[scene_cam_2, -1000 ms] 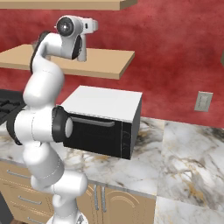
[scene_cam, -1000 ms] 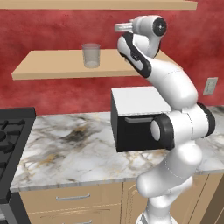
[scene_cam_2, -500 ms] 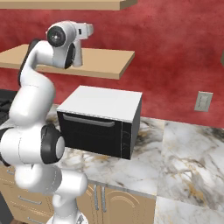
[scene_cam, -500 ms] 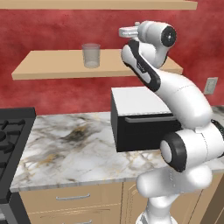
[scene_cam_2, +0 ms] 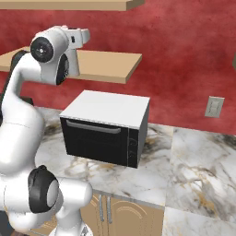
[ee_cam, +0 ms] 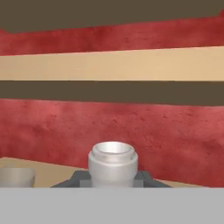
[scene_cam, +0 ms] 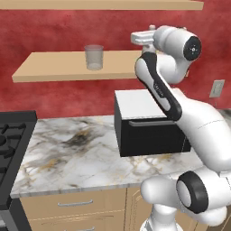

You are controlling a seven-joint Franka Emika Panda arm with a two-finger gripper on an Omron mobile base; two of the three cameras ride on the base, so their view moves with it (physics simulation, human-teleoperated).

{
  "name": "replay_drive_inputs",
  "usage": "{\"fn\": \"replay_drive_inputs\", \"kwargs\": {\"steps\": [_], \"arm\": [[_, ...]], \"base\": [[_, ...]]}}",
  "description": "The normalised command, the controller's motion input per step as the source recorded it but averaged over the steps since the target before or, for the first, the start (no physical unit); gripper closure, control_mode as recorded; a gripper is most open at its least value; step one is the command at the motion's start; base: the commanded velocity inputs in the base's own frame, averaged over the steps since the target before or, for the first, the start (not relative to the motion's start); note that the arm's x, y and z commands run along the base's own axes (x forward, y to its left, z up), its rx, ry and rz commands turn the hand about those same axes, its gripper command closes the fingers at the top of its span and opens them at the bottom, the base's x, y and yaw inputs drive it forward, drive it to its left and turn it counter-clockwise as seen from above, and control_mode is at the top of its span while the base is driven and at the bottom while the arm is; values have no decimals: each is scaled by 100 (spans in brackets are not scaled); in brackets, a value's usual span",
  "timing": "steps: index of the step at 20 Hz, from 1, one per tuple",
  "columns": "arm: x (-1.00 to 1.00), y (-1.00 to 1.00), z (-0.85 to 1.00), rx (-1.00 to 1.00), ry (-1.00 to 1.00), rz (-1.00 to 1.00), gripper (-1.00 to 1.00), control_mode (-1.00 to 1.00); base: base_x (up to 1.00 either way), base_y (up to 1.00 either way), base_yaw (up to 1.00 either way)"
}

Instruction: There is a bowl on the dining counter. Grab a lemon wedge from the fridge and place it in the bowl. Then get the liquor bottle and glass cup from the cabinet and place them next to the bowl.

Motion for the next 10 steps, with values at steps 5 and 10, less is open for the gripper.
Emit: {"fn": "replay_drive_inputs", "kwargs": {"steps": [5, 10], "arm": [[-100, 0, 3, 0, -1, 0, 100, -100], [-100, 0, 0, 0, -9, 0, 100, -100]], "base": [[0, 0, 0], [0, 0, 0]]}}
